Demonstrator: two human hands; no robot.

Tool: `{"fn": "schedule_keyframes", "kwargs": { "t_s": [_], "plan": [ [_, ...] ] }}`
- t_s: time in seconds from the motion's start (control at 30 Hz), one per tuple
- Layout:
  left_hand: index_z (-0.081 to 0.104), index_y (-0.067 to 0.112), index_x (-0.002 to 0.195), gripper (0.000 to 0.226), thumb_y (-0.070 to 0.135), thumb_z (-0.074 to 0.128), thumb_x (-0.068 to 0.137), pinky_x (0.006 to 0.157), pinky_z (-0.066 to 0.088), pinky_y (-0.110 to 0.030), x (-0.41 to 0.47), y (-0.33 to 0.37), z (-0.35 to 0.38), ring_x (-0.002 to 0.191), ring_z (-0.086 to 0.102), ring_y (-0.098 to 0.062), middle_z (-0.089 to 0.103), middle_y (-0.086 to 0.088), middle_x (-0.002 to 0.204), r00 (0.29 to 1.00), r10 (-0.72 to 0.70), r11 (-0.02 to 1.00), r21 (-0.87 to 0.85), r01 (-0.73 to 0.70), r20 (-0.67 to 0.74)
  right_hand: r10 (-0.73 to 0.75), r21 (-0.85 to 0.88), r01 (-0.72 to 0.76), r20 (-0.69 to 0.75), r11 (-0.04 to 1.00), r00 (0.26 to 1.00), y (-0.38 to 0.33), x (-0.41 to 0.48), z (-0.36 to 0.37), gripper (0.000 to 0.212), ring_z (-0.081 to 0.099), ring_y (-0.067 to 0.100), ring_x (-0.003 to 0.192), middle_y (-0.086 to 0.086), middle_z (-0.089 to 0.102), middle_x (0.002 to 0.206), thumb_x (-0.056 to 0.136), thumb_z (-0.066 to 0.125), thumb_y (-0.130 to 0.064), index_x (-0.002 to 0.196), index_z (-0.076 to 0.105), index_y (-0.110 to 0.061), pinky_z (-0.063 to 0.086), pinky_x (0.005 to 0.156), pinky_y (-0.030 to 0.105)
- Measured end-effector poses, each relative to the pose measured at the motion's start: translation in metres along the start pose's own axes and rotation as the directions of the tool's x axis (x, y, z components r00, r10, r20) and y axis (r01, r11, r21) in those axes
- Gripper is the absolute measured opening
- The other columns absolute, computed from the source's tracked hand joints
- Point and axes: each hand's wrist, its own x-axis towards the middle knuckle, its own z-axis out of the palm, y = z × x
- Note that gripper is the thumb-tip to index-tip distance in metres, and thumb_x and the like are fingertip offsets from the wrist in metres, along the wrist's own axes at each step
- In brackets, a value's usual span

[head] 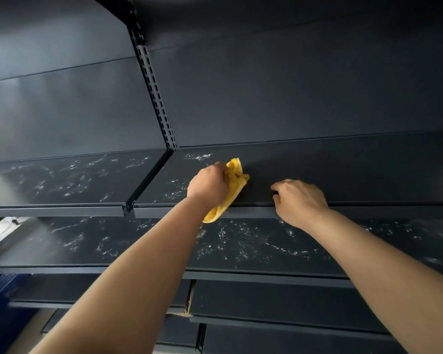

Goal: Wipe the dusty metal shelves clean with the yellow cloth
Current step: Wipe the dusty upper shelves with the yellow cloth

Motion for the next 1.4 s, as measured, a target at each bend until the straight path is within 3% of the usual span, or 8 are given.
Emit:
{"fn": "schedule_keyframes", "kwargs": {
  "t_s": [0.17,0.23,0.3,0.37,0.47,0.53,0.7,1.4],
  "plan": [
    [0.054,0.012,0.109,0.016,0.016,0.043,0.1,0.078,0.055,-0.04,0.008,0.03,-0.024,0.086,0.064,-0.026,0.065,-0.008,0.094,0.979,-0.102,0.595,-0.778,0.203,0.177,0.04,-0.018,-0.04,0.022,0.999,0.999,0.014,0.001,-0.004,0.031,0.056,0.025,0.112,0.003,0.06,0.125,0.096,0.045,-0.017,0.122,0.06,-0.019,0.044,0.088,0.038],
    [0.056,0.008,0.112,0.021,0.017,0.041,0.099,0.071,0.057,-0.037,0.017,0.031,-0.025,0.084,0.065,-0.025,0.066,-0.011,0.101,0.967,-0.141,0.72,-0.648,0.246,0.212,0.042,-0.026,-0.042,0.028,0.999,0.999,0.015,0.002,-0.007,0.032,0.055,0.025,0.114,0.003,0.059,0.126,0.094,0.047,-0.016,0.124,0.059,-0.02,0.043,0.088,0.038],
    [0.052,0.004,0.119,0.028,0.016,0.044,0.096,0.063,0.05,-0.03,0.019,0.027,-0.021,0.083,0.06,-0.021,0.062,-0.01,0.106,0.976,-0.174,0.95,-0.238,0.202,0.132,0.033,-0.043,-0.032,0.021,0.999,0.999,0.016,0.003,-0.008,0.033,0.055,0.024,0.113,0.003,0.059,0.126,0.093,0.048,-0.016,0.125,0.058,-0.02,0.044,0.089,0.038],
    [0.044,0.008,0.128,0.038,0.007,0.046,0.09,0.07,0.047,-0.033,0.014,0.025,-0.018,0.098,0.057,-0.026,0.058,-0.009,0.116,0.988,-0.156,0.988,-0.004,0.156,0.003,0.023,-0.055,-0.022,0.018,0.998,1.0,0.017,0.004,-0.007,0.033,0.056,0.024,0.113,0.002,0.059,0.126,0.093,0.047,-0.015,0.124,0.058,-0.02,0.045,0.089,0.038],
    [0.048,0.023,0.137,0.062,-0.004,0.039,0.082,0.074,0.053,-0.037,0.007,0.028,-0.012,0.104,0.059,-0.027,0.06,-0.007,0.125,0.997,0.014,0.998,-0.054,-0.018,-0.073,0.0,-0.057,0.001,0.02,0.998,1.0,0.017,0.006,-0.005,0.033,0.057,0.023,0.11,0.002,0.059,0.125,0.092,0.047,-0.014,0.122,0.059,-0.02,0.045,0.086,0.037],
    [0.048,0.03,0.139,0.053,0.008,0.038,0.091,0.083,0.053,-0.037,0.007,0.03,-0.003,0.109,0.059,-0.028,0.058,-0.005,0.131,0.989,0.077,0.997,0.014,-0.079,0.123,-0.013,-0.053,0.014,0.021,0.999,1.0,0.018,0.007,-0.005,0.032,0.058,0.024,0.11,0.002,0.06,0.125,0.093,0.048,-0.014,0.122,0.06,-0.019,0.046,0.087,0.037],
    [0.025,0.038,0.15,0.046,0.041,0.028,0.104,0.117,0.018,-0.047,0.004,0.014,0.028,0.146,0.019,-0.025,0.02,0.006,0.16,0.939,0.082,0.996,-0.009,-0.084,0.334,-0.015,-0.045,0.016,0.017,0.999,1.0,0.032,0.006,-0.006,0.032,0.056,0.024,0.112,0.001,0.06,0.124,0.092,0.048,-0.012,0.121,0.06,-0.02,0.043,0.085,0.037],
    [0.02,0.047,0.149,0.05,0.049,0.034,0.101,0.119,0.007,-0.052,0.042,0.106,0.078,0.148,0.009,-0.027,0.014,0.005,0.161,0.961,0.035,0.997,0.051,-0.05,0.276,-0.024,0.064,0.023,0.014,0.998,1.0,0.122,0.009,-0.011,0.039,0.055,0.023,0.117,0.0,0.056,0.133,0.097,0.045,-0.016,0.134,0.053,-0.024,0.045,0.095,0.041]
  ]
}}
